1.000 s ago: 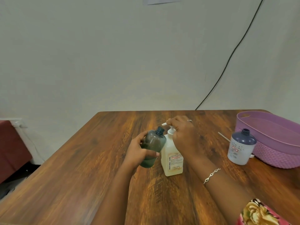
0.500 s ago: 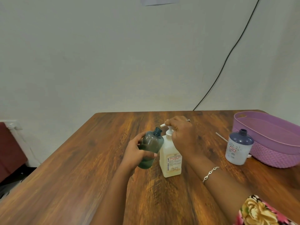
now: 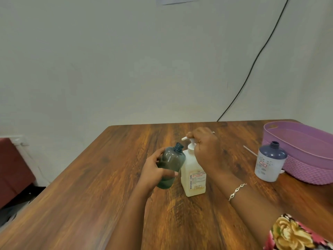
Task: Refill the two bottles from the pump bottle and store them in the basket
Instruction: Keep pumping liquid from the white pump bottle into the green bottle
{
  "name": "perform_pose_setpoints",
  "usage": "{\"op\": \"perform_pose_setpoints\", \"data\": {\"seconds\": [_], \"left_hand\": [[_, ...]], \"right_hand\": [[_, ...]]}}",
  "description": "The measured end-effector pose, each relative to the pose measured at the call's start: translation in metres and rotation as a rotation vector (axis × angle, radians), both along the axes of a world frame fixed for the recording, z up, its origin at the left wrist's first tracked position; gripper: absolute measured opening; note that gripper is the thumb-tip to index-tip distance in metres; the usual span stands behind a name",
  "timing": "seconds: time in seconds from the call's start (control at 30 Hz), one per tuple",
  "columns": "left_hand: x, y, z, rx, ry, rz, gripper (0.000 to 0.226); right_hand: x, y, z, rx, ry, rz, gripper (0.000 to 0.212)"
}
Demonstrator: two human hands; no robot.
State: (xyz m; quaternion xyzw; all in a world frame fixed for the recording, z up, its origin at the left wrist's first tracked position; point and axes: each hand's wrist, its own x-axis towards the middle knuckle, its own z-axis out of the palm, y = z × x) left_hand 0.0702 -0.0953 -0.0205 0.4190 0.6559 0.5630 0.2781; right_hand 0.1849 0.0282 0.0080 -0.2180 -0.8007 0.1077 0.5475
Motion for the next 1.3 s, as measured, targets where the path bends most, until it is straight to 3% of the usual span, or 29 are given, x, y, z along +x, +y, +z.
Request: {"op": "perform_pose_setpoints", "data": {"seconds": [0.3, 0.47, 0.63, 0.83, 0.97, 1.3], "left_hand": [[0.003, 0.003, 0.000, 0.006, -0.002, 0.010, 0.073], [0.004, 0.002, 0.001, -0.015, -0.005, 0.005, 0.075], [0.003, 0.000, -0.001, -0.005, -0.014, 0.018, 0.075], [0.003, -0.001, 0.002, 0.005, -0.008, 0.032, 0.072], [0.003, 0.000, 0.002, 0.010, -0.013, 0.030, 0.073], [0.003, 0.002, 0.002, -0.008, 0.001, 0.043, 0.075]], "right_hand": [[0.001, -0.005, -0.013, 0.041, -0.001, -0.020, 0.028], [0.002, -0.001, 0.004, -0.025, 0.026, 0.015, 0.020], [0.002, -0.009, -0.013, 0.058, -0.006, -0.023, 0.033], [0.003, -0.008, -0.012, 0.037, -0.033, 0.000, 0.032], [0.006, -0.003, 0.000, -0.065, -0.007, 0.033, 0.021], [0.000, -0.003, -0.015, 0.045, -0.015, -0.008, 0.025]]}}
